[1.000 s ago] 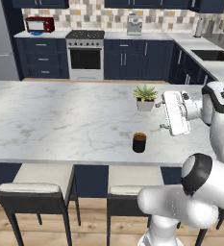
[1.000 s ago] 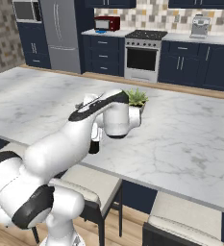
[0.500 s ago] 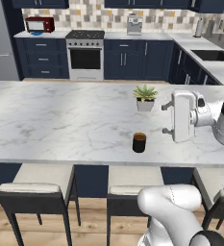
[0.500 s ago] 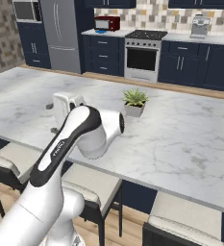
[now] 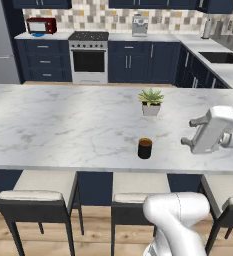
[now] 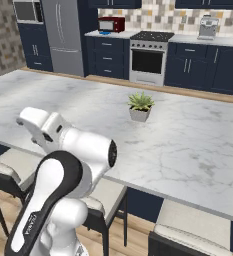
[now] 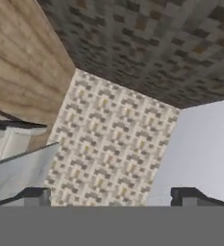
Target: Pick up the marshmallow and place it in the cup of hot chocolate on the dining counter.
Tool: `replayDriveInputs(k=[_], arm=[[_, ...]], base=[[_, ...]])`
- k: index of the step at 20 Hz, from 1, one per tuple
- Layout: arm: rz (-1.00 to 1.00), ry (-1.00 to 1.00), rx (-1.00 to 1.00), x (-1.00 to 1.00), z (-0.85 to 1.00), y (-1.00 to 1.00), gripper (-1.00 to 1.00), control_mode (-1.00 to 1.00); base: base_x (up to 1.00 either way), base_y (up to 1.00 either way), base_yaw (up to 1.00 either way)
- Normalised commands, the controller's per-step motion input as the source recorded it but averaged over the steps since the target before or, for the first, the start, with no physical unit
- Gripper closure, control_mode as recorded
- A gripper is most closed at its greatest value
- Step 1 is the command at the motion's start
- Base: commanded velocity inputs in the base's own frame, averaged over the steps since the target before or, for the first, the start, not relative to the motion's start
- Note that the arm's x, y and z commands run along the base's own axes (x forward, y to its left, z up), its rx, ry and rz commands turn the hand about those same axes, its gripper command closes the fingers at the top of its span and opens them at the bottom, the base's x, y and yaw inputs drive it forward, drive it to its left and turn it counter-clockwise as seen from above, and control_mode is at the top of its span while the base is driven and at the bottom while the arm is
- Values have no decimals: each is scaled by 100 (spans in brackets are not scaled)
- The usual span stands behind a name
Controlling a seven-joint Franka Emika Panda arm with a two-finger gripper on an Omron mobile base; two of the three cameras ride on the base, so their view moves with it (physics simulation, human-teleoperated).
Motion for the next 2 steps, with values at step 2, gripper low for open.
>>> replayDriveInputs(k=[2], arm=[[0,-52,0,-84,95,0,-100,-100]], base=[[0,0,0]])
